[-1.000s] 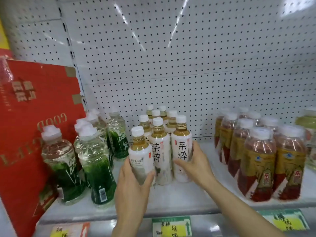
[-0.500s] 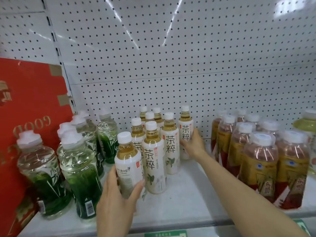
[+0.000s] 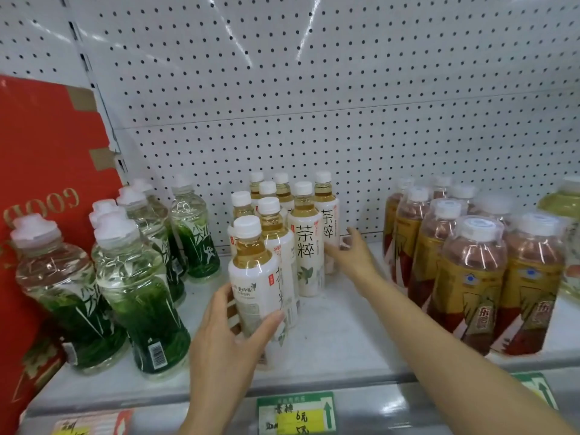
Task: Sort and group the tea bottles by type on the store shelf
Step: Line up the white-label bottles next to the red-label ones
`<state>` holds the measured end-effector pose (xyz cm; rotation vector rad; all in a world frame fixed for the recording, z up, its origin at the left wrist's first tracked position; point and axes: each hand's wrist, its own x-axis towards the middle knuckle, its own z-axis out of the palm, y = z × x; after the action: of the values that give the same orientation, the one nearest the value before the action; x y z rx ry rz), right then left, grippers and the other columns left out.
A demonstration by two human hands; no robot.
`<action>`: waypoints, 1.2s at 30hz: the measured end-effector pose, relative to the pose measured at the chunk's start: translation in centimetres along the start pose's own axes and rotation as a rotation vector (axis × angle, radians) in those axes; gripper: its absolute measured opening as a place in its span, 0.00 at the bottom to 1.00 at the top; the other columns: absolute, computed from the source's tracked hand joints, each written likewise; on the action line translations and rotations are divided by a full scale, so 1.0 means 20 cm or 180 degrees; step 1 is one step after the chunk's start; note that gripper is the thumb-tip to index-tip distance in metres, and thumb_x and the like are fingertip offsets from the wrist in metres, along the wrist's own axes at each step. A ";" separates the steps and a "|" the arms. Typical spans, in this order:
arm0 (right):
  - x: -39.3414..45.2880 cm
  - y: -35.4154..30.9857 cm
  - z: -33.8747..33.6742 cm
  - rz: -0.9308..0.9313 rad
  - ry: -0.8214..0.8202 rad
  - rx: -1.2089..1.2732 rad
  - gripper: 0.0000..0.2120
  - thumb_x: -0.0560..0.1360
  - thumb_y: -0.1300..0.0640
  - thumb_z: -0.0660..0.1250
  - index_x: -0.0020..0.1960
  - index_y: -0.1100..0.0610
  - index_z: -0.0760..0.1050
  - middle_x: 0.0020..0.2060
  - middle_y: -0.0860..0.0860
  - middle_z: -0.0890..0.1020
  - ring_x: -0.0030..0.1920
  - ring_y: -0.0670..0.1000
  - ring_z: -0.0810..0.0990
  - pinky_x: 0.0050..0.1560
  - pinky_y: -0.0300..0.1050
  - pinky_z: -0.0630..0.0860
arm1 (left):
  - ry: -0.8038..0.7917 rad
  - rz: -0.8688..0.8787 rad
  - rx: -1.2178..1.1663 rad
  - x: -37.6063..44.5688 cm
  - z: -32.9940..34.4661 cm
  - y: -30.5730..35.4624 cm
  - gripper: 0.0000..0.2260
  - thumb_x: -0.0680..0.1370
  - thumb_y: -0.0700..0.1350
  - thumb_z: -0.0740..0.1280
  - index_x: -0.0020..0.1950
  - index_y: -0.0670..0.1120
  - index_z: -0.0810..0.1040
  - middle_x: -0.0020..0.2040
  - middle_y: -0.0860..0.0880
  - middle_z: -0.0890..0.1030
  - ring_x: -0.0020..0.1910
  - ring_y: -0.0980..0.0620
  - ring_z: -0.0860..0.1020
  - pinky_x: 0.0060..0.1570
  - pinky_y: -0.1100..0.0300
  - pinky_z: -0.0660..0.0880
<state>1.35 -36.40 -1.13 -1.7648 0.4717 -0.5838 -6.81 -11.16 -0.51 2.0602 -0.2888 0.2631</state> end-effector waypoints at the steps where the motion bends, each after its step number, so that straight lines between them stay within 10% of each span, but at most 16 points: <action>1: -0.08 -0.01 -0.02 -0.0035 0.0234 0.0037 0.33 0.76 0.49 0.70 0.77 0.53 0.59 0.71 0.52 0.71 0.69 0.53 0.72 0.65 0.51 0.72 | -0.0012 -0.0018 -0.0007 -0.01 0.01 0.00 0.43 0.56 0.72 0.67 0.69 0.61 0.65 0.65 0.58 0.78 0.54 0.57 0.78 0.55 0.52 0.80; 7: -0.70 -0.20 -0.09 -0.1155 -0.0595 0.0641 0.25 0.72 0.43 0.73 0.66 0.44 0.70 0.57 0.38 0.80 0.56 0.37 0.79 0.53 0.34 0.76 | -0.0090 0.0380 0.0078 -0.06 0.24 0.09 0.34 0.63 0.70 0.70 0.66 0.62 0.65 0.60 0.63 0.77 0.51 0.64 0.78 0.52 0.59 0.80; 12: -0.65 -0.21 -0.15 -0.1096 0.0163 -0.0024 0.31 0.66 0.54 0.80 0.60 0.45 0.66 0.48 0.43 0.81 0.46 0.36 0.80 0.44 0.31 0.76 | -0.0542 0.0842 0.0181 -0.07 0.38 0.13 0.33 0.71 0.58 0.74 0.72 0.57 0.64 0.67 0.60 0.70 0.65 0.57 0.73 0.61 0.55 0.76; 17: -0.34 -0.16 -0.20 -0.0967 0.0794 -0.0272 0.33 0.67 0.52 0.79 0.63 0.50 0.63 0.56 0.52 0.77 0.54 0.51 0.78 0.54 0.48 0.76 | 0.0620 0.0465 -0.0177 0.05 0.24 0.01 0.38 0.69 0.53 0.78 0.74 0.54 0.63 0.66 0.54 0.71 0.63 0.52 0.75 0.62 0.54 0.75; 25: -0.40 -0.16 -0.18 -0.1199 0.1190 -0.0847 0.42 0.70 0.48 0.76 0.76 0.56 0.58 0.70 0.54 0.68 0.71 0.53 0.65 0.72 0.51 0.64 | 0.0498 0.0373 0.0407 0.19 0.31 0.03 0.38 0.70 0.55 0.77 0.74 0.46 0.64 0.67 0.47 0.72 0.66 0.46 0.72 0.62 0.52 0.72; 29: -0.67 -0.12 -0.09 -0.1569 0.0405 -0.0560 0.40 0.66 0.44 0.77 0.72 0.48 0.63 0.62 0.43 0.73 0.61 0.41 0.72 0.62 0.42 0.72 | 0.0412 0.0633 0.0324 0.11 0.39 0.10 0.33 0.73 0.58 0.73 0.72 0.47 0.66 0.67 0.49 0.73 0.67 0.48 0.72 0.65 0.52 0.73; 34: -0.59 -0.04 -0.15 -0.1322 0.0755 -0.0644 0.41 0.65 0.48 0.79 0.72 0.49 0.63 0.64 0.45 0.74 0.63 0.44 0.74 0.62 0.50 0.75 | -0.0504 0.0805 -0.0376 0.07 0.40 0.12 0.34 0.70 0.53 0.78 0.71 0.56 0.66 0.65 0.57 0.71 0.62 0.58 0.74 0.63 0.57 0.76; 36: -0.56 -0.02 -0.22 -0.1224 0.0815 -0.0708 0.42 0.66 0.47 0.78 0.74 0.50 0.62 0.67 0.47 0.74 0.67 0.48 0.73 0.65 0.56 0.74 | 0.0104 0.0615 -0.0823 0.15 0.30 0.09 0.34 0.69 0.49 0.79 0.70 0.55 0.67 0.64 0.58 0.71 0.60 0.59 0.73 0.62 0.62 0.73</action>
<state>-10.20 -33.00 -1.50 -2.0203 0.3836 -1.0714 -4.14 -17.48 -0.93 1.7732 -0.4779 0.3574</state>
